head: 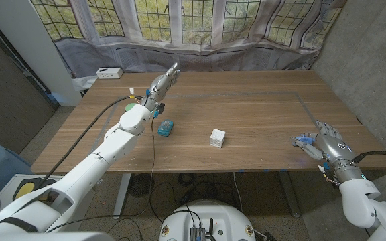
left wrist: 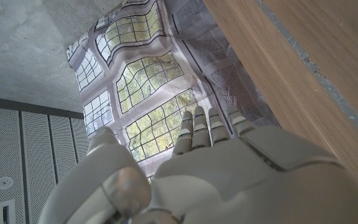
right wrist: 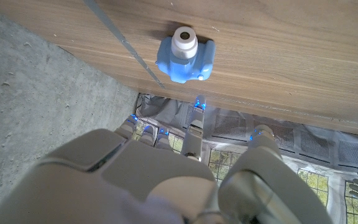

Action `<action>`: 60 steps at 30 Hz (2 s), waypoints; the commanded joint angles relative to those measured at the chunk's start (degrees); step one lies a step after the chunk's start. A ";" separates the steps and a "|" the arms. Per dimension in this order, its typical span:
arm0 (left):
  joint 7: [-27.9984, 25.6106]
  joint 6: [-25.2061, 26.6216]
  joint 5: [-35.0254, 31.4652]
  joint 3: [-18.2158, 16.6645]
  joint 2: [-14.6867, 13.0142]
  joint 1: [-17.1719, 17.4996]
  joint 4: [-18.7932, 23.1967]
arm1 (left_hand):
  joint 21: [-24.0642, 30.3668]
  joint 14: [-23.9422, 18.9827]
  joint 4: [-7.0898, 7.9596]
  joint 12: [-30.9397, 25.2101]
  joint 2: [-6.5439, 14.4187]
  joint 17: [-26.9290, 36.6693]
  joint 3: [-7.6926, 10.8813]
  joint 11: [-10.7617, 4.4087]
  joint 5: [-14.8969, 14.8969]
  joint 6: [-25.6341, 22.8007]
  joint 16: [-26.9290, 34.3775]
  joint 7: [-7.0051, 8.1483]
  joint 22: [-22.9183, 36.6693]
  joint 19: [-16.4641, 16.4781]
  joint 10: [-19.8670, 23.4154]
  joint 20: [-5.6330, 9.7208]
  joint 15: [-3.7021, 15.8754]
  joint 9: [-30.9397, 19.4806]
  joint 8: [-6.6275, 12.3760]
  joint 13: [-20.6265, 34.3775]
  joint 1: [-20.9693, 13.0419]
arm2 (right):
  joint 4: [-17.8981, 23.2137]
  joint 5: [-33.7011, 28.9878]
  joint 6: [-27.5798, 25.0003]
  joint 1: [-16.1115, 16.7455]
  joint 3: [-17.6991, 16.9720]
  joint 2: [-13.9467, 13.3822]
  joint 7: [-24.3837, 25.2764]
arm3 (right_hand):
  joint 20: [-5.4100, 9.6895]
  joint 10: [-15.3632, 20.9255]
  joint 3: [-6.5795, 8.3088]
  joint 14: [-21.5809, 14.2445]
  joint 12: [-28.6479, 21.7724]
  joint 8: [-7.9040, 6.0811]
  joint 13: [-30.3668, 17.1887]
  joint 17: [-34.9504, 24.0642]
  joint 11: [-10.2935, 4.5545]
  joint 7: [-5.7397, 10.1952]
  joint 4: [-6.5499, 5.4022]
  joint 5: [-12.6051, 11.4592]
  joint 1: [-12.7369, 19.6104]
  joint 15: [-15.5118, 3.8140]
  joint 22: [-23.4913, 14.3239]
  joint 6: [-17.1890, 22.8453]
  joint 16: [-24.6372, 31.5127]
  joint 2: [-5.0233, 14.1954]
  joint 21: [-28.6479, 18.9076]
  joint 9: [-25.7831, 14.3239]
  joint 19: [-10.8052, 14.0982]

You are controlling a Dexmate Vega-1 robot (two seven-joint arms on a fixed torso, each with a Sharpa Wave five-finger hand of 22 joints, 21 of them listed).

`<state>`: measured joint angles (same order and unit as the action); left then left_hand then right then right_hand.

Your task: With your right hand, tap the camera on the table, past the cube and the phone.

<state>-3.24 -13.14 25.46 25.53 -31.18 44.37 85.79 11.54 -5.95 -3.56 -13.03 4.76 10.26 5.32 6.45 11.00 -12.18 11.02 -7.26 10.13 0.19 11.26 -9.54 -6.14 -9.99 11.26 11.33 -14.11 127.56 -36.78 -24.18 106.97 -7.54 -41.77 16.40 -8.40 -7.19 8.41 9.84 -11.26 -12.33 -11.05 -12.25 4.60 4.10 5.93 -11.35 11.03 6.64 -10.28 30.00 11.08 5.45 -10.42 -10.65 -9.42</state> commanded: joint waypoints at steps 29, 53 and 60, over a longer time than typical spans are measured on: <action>-0.69 1.17 0.12 -0.02 -0.41 0.95 1.01 | -0.15 -0.53 -0.44 -0.06 0.34 0.15 0.06 -0.19 0.00 -0.83 0.09 0.22 0.20 0.03 0.57 -0.51 0.02 -0.30 -0.14 0.10 -0.18 | -1.79 4.94 -4.04 -1.66 3.14 -6.50 1.41 | -0.16 -0.26 0.47 6.19 -0.44 0.44 -0.18 -0.15 -0.33 0.46 -0.04 0.11 0.39 0.18 -0.07 0.29 0.48 0.52 -0.75 -0.20 -0.69; 0.60 1.24 0.72 0.28 -0.30 0.27 -0.30 | -0.24 -0.57 -0.47 0.04 0.33 0.17 0.04 -0.33 -0.01 -1.22 0.02 0.44 0.21 -0.21 0.59 -0.87 0.02 -0.31 -0.11 0.12 -0.09 | -0.49 5.93 -7.16 -1.65 4.60 -8.44 2.17 | -0.32 0.06 0.55 5.53 -0.70 1.01 -0.19 -0.22 -0.07 0.93 -0.05 0.19 0.27 0.30 -0.08 -0.68 0.78 0.44 -0.86 -0.20 -0.72; 0.75 0.87 0.89 0.34 0.09 0.02 -1.13 | -0.24 -0.55 -0.47 0.06 0.34 0.17 0.04 -0.54 -0.01 -1.25 0.00 0.53 0.21 -0.22 0.62 -0.89 0.07 -0.31 -0.14 0.13 -0.07 | 0.26 5.97 -9.14 -1.86 4.87 -9.34 1.33 | -0.81 0.50 0.61 5.19 -0.92 1.00 -0.21 -0.25 0.11 1.20 -0.06 0.23 0.23 0.34 -0.07 -0.61 0.91 0.46 -1.02 -0.23 -0.40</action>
<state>-2.90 -11.78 26.02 25.75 -31.51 44.79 85.75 11.54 -5.94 -3.80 -13.03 4.76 10.26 5.08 6.03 11.02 -12.70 11.02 -6.75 10.28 -0.02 11.67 -9.75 -6.13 -9.99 11.26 11.33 -14.11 126.85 -30.89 -30.97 105.38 -3.24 -49.86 18.35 -8.60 -7.17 8.40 9.84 -11.78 -11.43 -11.05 -12.40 4.61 4.93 5.92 -11.35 11.03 6.64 -10.26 29.15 11.52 5.45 -10.86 -10.75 -9.62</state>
